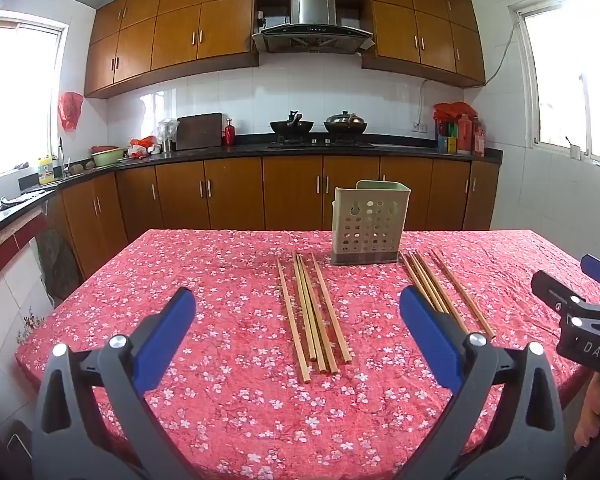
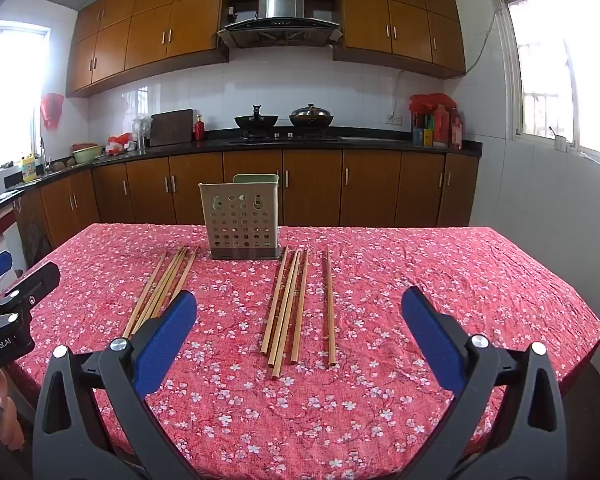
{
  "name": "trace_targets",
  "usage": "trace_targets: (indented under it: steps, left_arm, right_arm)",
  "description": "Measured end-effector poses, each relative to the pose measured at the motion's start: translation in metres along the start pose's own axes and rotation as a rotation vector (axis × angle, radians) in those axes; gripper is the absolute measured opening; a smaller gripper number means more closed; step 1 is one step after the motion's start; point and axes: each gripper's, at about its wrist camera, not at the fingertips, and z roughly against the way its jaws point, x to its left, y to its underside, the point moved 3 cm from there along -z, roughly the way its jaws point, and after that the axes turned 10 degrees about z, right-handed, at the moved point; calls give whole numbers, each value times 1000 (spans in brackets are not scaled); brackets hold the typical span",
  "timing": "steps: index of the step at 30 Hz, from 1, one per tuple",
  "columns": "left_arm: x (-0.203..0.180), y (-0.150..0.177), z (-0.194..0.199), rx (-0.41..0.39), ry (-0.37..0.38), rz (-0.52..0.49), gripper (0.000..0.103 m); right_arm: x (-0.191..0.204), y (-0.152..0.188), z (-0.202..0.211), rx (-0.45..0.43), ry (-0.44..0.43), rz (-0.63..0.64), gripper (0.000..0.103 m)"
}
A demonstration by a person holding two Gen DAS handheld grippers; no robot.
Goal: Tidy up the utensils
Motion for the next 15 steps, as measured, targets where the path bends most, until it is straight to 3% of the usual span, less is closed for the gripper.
trace_targets:
  steps: [15]
  left_arm:
    - [-5,-5,7,-4,-1,-12,99]
  right_arm:
    - [0,0,0,0,0,1,101]
